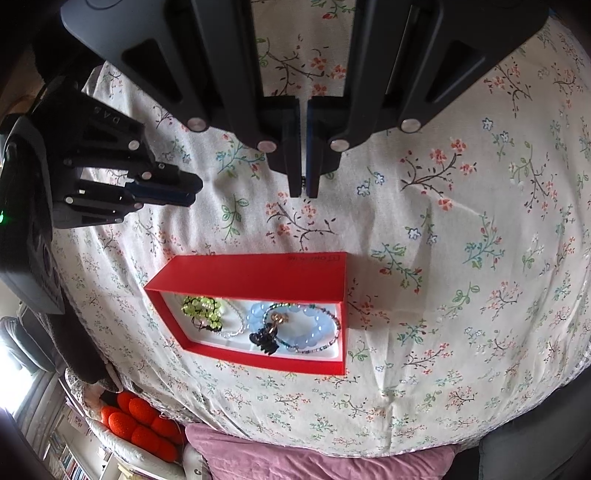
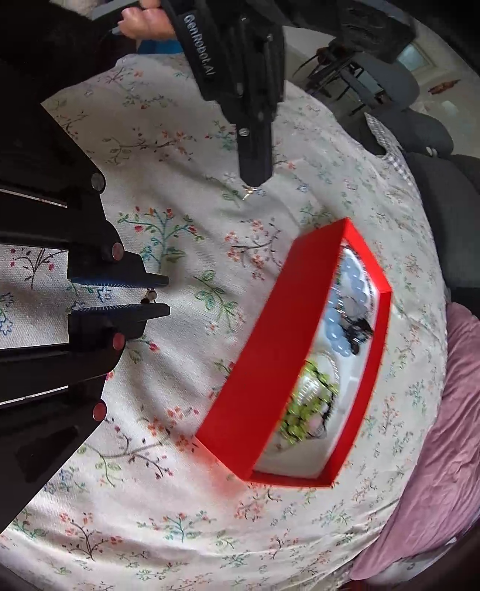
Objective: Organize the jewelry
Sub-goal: 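Carry both gold earrings into the red box and open both tools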
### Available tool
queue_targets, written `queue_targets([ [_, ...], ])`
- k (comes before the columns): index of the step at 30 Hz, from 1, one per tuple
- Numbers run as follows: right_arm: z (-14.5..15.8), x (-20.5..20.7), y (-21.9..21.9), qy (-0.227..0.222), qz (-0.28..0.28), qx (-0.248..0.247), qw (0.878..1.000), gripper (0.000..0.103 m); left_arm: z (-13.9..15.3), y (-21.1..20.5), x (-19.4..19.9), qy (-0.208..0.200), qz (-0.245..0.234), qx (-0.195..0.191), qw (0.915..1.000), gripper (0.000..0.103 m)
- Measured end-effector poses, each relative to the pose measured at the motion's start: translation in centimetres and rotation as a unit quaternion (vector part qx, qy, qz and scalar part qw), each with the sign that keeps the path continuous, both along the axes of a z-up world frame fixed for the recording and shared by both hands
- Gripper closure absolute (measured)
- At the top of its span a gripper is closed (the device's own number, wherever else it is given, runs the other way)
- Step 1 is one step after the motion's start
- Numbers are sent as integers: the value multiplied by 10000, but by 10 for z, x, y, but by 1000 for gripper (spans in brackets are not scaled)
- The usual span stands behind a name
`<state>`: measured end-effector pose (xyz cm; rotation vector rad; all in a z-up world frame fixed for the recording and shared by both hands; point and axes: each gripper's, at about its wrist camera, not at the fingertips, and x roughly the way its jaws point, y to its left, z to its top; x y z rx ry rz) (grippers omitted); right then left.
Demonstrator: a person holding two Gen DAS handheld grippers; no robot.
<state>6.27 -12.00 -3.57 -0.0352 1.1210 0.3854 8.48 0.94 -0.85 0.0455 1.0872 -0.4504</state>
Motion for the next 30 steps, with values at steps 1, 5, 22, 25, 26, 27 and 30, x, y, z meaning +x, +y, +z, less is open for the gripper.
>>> queue_targets([
  [1, 5, 2, -4, -19, -58, 84, 9999, 95, 2, 0, 0, -14, -2, -22, 10000, 101],
  [5, 21, 6, -15, -167, -222, 261, 9993, 95, 9, -3, 3, -63, 10, -113, 9999, 101],
  [22, 66, 42, -46, -587, -1032, 827, 9895, 95, 37, -21, 48, -122, 428, -887, 9951, 101],
  [25, 66, 50, -52, -561, -1180, 918, 9872, 95, 32, -23, 57, -43, 548, -947, 9940, 101],
  [26, 66, 53, -53, -547, -1227, 936, 9865, 95, 31, -23, 60, -18, 590, -963, 9936, 101],
  [27, 65, 55, -55, -538, -1261, 939, 9861, 95, 29, -23, 62, -6, 622, -968, 9934, 101],
  [30, 61, 62, -58, -503, -1361, 918, 9852, 95, 24, -24, 68, -54, 744, -821, 9938, 101],
])
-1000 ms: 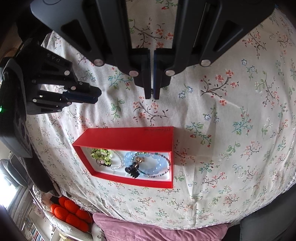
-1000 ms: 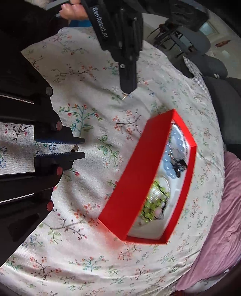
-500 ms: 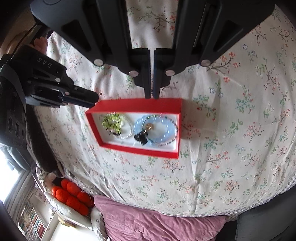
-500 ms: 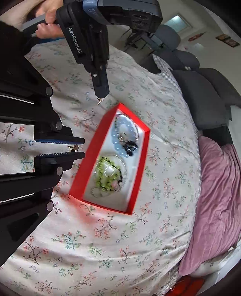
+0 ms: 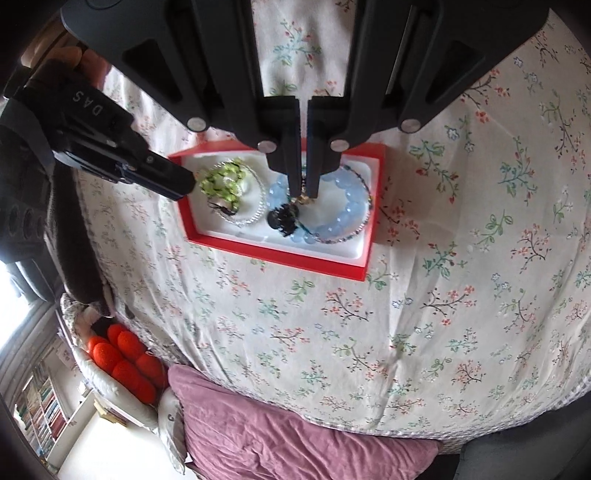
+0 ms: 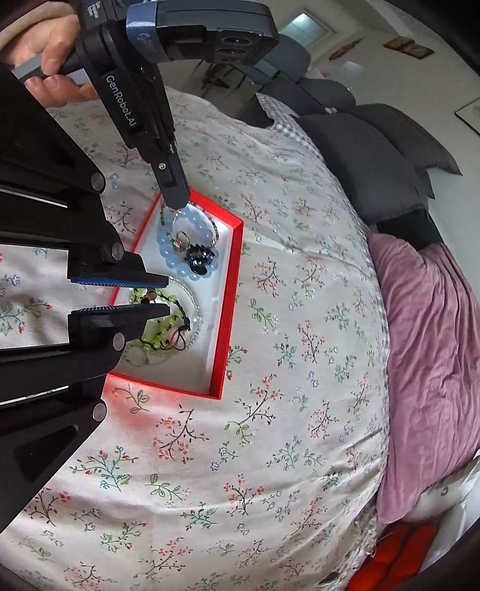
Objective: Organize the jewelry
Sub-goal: 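Carry both gold earrings into the red box and open both tools, then withdraw both open tools from the red box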
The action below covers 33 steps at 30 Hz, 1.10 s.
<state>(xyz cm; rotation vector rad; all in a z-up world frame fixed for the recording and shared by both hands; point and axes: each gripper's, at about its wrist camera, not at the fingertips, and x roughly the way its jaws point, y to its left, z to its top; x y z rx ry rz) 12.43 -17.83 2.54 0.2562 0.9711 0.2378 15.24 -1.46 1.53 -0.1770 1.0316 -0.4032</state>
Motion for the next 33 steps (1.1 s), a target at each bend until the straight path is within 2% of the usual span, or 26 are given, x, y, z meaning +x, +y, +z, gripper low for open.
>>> queue_targets([
  [8, -9, 7, -6, 171, -101, 126, 9997, 90, -6, -2, 5, -22, 92, 164, 9998, 99],
  [11, -7, 6, -8, 203, -127, 159, 9996, 89, -3, -3, 2, -68, 73, 238, 9997, 86],
  [16, -1, 1, -9, 140, -107, 58, 9998, 85, 5, 0, -3, -99, 46, 248, 9996, 74],
  [18, 3, -2, -10, 106, -99, 28, 9999, 81, 9, 2, -8, -138, 83, 304, 9994, 56],
  [19, 5, -5, -10, 80, -85, 15, 9999, 79, 10, 3, -11, -170, 110, 375, 9991, 53],
  [20, 8, -7, -10, 51, -72, -7, 10000, 75, 11, 4, -15, -206, 127, 461, 9986, 49],
  [22, 12, -13, -10, 3, -54, -25, 10000, 57, 11, 5, -22, -195, 138, 554, 9982, 44],
  [23, 13, -16, -11, -26, -79, -21, 10000, 35, 11, 5, -24, -170, 149, 581, 9981, 38],
  [24, 14, -20, -12, -67, -134, -45, 9999, 29, 10, 6, -26, -137, 174, 617, 9978, 33],
  [27, 14, -28, -11, -31, -144, -277, 9995, 29, 7, 8, -35, -49, 263, 789, 9965, 21],
  [29, 12, -35, -10, 64, -162, -416, 9990, 28, 5, 10, -42, -12, 288, 914, 9954, 18],
  [31, 9, -41, -10, 167, -196, -546, 9982, 22, 3, 12, -49, 32, 314, 1040, 9941, 13],
  [33, 7, -50, -8, 182, -225, -709, 9971, 16, 1, 14, -55, 59, 359, 1147, 9927, 0],
])
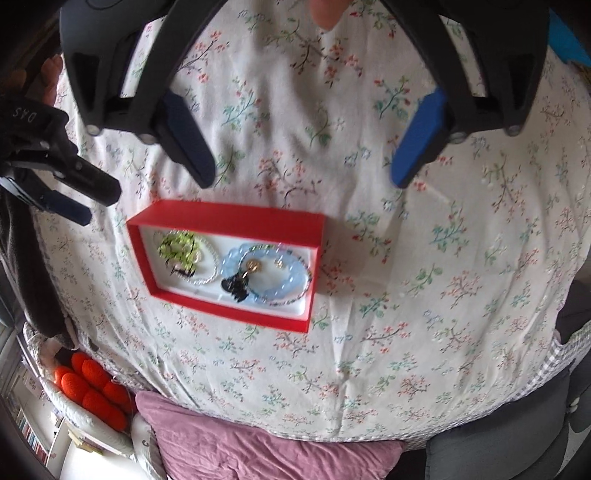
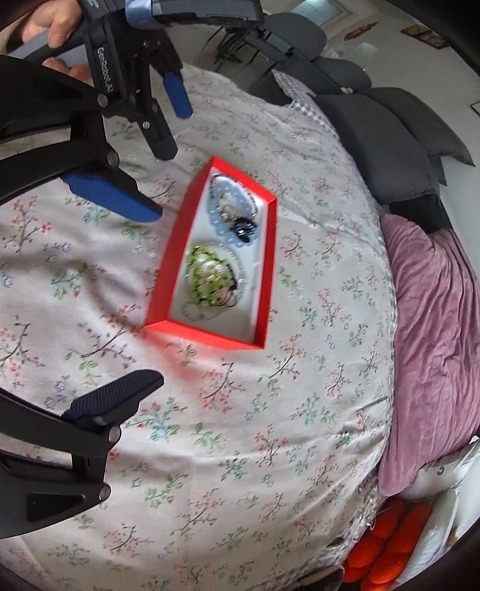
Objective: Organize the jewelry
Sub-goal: 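Withdraw both open tools from the red box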
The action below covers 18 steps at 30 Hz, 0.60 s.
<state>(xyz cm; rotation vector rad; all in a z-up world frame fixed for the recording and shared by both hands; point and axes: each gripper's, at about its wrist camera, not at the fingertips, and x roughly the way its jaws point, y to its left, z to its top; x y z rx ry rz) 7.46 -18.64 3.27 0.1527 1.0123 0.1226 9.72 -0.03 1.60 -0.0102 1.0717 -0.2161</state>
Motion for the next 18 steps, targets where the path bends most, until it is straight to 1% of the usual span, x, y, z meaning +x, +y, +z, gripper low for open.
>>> queue_targets([
  [1, -1, -4, 0, -21, -23, -90, 10000, 14, -1, 1, -5, -2, 10, 67, 10000, 0],
  [4, -4, -16, 0, -28, -137, -305, 9994, 1, -2, 2, -15, -18, -25, 185, 9998, 0],
  [5, -6, -20, -1, 21, -190, -321, 9993, 0, -3, 2, -18, -18, -40, 203, 9998, 0],
  [8, -9, -27, -2, 173, -349, -430, 9983, 0, -3, 3, -29, 9, -85, 240, 9997, 0],
  [12, -9, -38, 0, 174, -461, -655, 9966, 0, -4, 3, -39, -8, -132, 352, 9993, 0],
  [18, -10, -51, 13, 198, -417, -884, 9950, 0, -7, 3, -50, 58, -188, 392, 9990, 0],
])
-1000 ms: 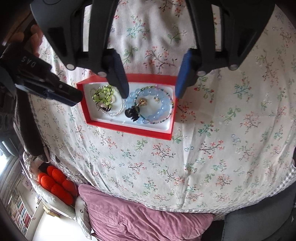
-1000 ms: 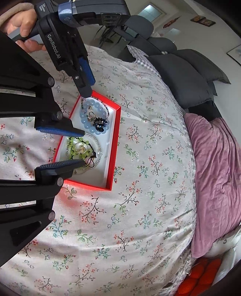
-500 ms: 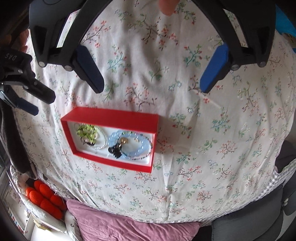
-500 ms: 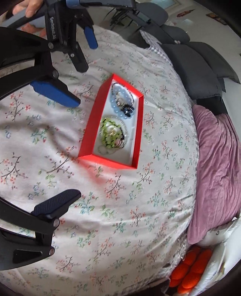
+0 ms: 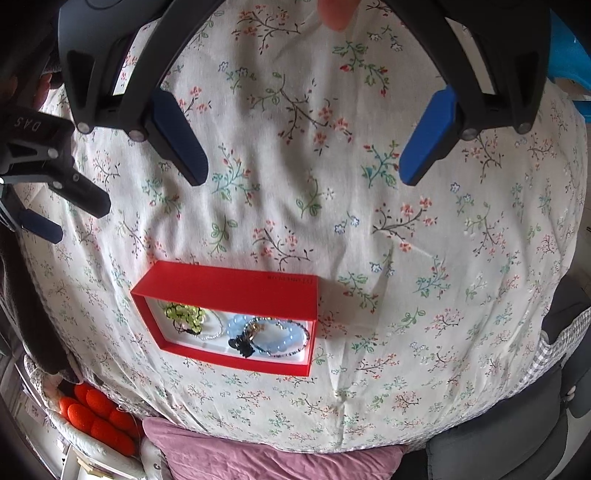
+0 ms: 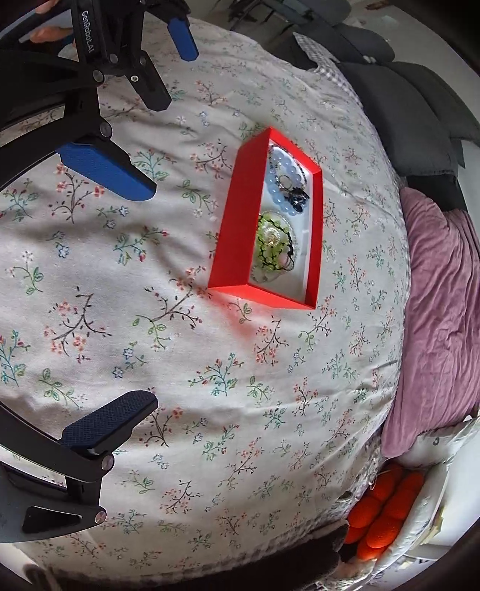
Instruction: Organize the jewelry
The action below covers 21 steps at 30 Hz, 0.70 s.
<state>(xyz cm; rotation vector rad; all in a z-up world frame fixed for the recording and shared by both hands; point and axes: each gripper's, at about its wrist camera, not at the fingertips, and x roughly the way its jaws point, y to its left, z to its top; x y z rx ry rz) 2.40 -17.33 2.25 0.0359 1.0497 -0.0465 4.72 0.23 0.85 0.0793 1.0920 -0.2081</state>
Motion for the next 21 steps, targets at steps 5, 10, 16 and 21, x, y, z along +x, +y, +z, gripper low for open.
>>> queue_targets([
  [5, -2, -5, 14, -7, 158, -202, 9997, 0, -4, -3, -5, 10, -20, 59, 10000, 0],
  [10, -4, -5, 19, -17, 167, -256, 9995, 0, -7, -4, -5, 18, 67, 76, 9999, 0],
  [16, -7, -2, 17, 5, 105, -285, 9995, 0, -7, -4, -4, -11, 120, 56, 9999, 0],
  [21, -9, -1, 14, 40, 74, -290, 9995, 0, -8, -5, -4, -26, 127, 69, 9999, 0],
])
